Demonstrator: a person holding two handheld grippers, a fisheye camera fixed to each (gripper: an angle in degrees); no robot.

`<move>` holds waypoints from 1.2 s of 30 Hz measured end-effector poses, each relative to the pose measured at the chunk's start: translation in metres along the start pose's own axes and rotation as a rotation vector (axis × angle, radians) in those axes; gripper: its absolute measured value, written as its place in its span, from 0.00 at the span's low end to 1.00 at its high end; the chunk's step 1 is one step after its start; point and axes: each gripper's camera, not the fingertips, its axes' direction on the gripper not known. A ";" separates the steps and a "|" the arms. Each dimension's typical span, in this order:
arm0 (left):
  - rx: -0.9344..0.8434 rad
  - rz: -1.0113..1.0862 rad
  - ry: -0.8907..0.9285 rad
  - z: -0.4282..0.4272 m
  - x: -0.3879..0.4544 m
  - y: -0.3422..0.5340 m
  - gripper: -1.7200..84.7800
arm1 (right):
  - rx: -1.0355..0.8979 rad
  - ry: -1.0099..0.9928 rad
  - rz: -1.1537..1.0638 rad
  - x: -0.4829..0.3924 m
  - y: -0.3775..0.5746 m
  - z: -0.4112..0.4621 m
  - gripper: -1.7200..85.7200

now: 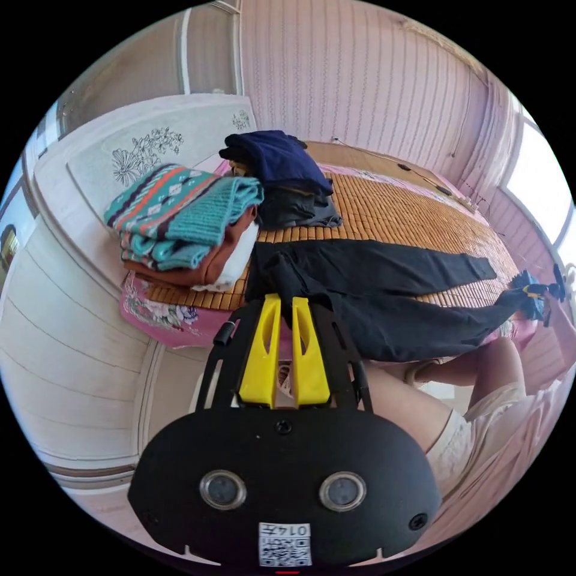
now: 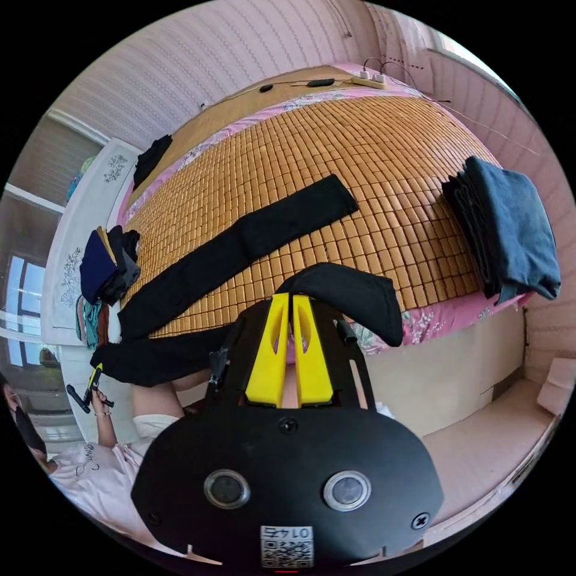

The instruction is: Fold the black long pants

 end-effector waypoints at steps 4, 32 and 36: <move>0.050 -0.061 0.083 0.021 -0.014 -0.062 0.06 | -0.046 -0.066 0.018 -0.023 -0.079 0.012 0.04; -0.377 -0.075 -0.035 0.157 0.025 -0.182 0.09 | -0.120 0.447 -0.298 -0.118 -0.067 0.152 0.01; -0.298 -0.145 0.082 0.152 0.023 -0.188 0.10 | -0.033 0.392 -0.186 -0.085 -0.028 0.119 0.02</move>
